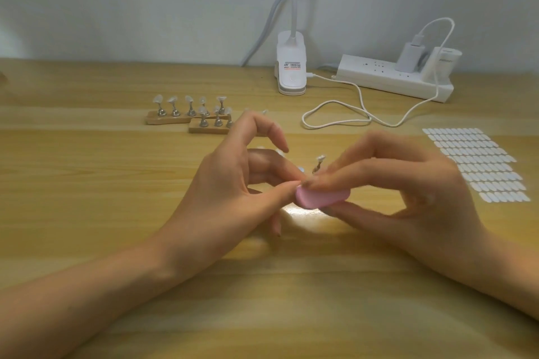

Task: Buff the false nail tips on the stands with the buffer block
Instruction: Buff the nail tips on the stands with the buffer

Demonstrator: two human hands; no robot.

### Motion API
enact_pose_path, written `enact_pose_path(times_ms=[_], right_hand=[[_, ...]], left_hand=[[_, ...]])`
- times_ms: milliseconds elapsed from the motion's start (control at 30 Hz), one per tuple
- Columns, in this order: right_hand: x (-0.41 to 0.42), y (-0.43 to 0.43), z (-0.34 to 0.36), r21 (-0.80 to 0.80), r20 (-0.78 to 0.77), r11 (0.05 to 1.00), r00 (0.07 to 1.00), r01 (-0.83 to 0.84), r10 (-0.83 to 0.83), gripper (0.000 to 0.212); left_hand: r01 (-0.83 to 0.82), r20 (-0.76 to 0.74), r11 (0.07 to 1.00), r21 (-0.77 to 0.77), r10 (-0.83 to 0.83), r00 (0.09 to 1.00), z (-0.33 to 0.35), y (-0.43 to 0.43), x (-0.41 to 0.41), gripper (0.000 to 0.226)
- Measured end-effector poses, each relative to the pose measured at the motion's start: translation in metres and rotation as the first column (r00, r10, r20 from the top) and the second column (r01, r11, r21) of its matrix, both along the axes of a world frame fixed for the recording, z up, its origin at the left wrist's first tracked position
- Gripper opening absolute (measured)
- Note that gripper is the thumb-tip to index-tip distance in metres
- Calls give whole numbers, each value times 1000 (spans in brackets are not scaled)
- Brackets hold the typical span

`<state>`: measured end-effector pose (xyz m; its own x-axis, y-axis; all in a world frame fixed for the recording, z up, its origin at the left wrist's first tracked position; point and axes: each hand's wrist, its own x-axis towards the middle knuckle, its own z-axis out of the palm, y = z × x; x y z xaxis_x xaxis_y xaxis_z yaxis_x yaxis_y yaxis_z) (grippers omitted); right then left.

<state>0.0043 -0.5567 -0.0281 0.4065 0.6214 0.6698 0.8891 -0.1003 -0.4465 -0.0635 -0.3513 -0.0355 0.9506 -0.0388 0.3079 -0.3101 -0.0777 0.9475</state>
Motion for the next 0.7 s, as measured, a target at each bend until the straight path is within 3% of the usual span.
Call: enact_pose_path(times_ms=[167,533,700], right_hand=[[4,-3,0,42,-26,997,998,64,-63,20],[5,-6,-3,100,-179,995,984,4,14,23],[4,-3,-2,55,-98,999,995,2,3,22]], left_hand=[[-2,8,1000,-9,2,1000,0,0,-2,38],[63,6,997,-42,-63,998,1,-2,-2,34],[78,14,996,-41,-77,997,1,-2,-2,38]])
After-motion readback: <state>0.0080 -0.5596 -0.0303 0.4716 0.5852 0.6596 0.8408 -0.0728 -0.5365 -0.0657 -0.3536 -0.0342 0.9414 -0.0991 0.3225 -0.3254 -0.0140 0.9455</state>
